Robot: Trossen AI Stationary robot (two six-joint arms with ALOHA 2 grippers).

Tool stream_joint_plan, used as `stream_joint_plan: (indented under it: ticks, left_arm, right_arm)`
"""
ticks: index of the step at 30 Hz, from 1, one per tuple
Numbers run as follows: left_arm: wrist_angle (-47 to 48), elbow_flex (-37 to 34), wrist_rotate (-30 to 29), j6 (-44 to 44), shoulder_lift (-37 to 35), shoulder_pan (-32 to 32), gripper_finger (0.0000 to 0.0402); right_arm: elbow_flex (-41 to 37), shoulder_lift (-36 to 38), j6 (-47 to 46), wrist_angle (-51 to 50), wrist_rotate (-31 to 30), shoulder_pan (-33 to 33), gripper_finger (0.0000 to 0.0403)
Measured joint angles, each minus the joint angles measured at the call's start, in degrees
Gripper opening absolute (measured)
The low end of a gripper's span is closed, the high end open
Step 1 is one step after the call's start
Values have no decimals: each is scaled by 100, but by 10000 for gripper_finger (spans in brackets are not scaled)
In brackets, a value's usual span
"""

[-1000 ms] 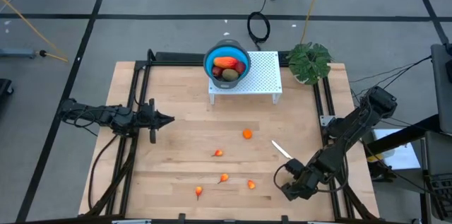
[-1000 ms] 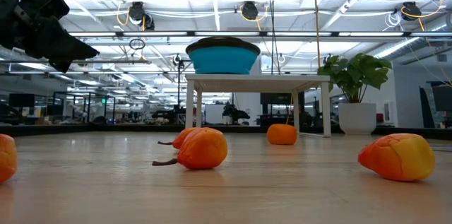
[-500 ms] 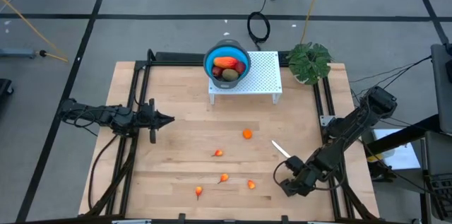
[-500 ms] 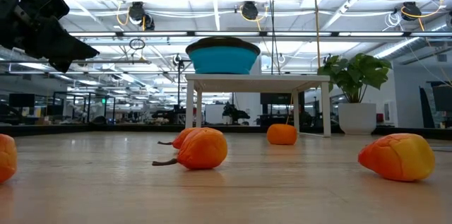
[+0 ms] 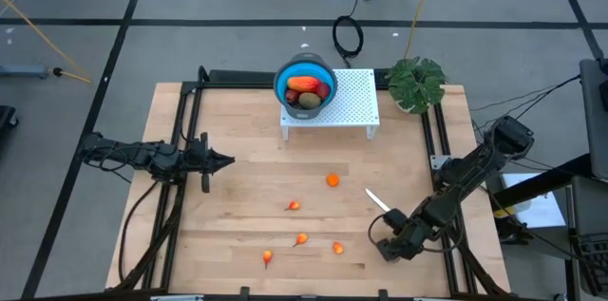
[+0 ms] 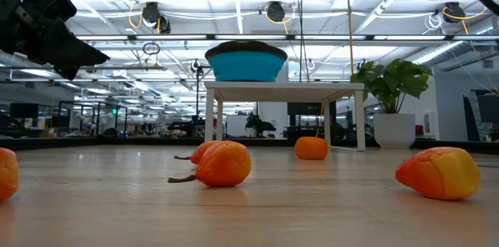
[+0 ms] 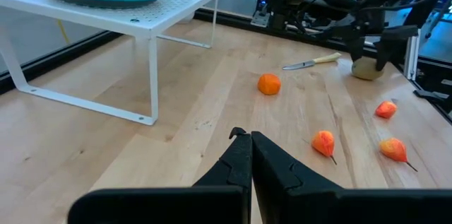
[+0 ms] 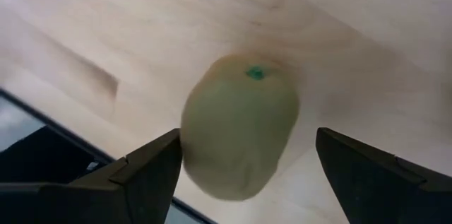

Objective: Pick & Place Fruit
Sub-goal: Put the kiwi into the blue strainer bowl on the shelf

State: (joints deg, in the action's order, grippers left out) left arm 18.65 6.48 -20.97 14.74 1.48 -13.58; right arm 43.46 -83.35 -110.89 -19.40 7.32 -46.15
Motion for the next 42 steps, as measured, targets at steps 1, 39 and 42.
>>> stream_joint_plan:
  ticks: [1, 39, 42]
  left_arm:
    - [-1, 0, 0, 0, 0, 0, 5]
    - [-2, 0, -16, -233, 0, 0, 5]
    - [-2, 0, -16, -237, 0, 0, 5]
  right_arm:
    - [-42, 0, -69, 20, 5, 0, 313]
    - [-185, 0, -53, 127, 1, 0, 224]
    - [-185, 0, 56, 193, -25, -2, 208]
